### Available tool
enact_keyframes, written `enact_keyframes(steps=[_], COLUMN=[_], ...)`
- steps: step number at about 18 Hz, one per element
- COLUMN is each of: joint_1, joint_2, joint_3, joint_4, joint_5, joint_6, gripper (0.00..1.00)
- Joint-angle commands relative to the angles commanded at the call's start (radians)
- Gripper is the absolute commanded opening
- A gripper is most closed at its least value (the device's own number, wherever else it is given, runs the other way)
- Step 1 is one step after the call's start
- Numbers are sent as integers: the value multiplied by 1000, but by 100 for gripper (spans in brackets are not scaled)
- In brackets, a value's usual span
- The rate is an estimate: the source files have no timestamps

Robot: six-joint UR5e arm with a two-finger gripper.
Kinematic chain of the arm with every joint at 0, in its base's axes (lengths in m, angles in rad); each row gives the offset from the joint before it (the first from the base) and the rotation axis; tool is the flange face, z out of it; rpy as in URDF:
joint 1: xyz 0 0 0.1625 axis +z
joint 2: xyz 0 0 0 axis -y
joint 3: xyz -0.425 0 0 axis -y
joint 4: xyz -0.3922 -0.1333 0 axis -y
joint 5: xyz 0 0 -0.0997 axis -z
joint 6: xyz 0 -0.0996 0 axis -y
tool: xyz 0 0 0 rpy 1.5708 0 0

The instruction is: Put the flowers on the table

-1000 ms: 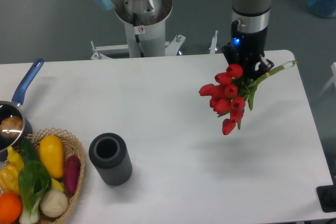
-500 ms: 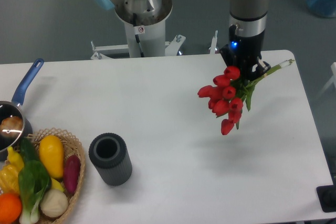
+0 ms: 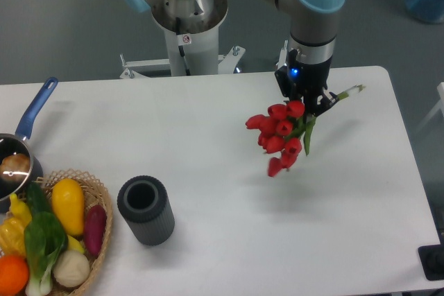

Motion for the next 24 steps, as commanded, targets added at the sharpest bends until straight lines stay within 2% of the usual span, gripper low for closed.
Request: enact_keyframes(steps=[2,3,15,21,24], joint_1=[-3,-5,-2,-5,-6], joint_2=[0,2,8,-8,-23], joint_3=[-3,-5,-17,11,5], joint_4=[2,3,8,6,6], joint_5=[-5,-5,-3,-2,12], joint_6=[0,2,14,14,11], gripper=[98,100,100,100,100])
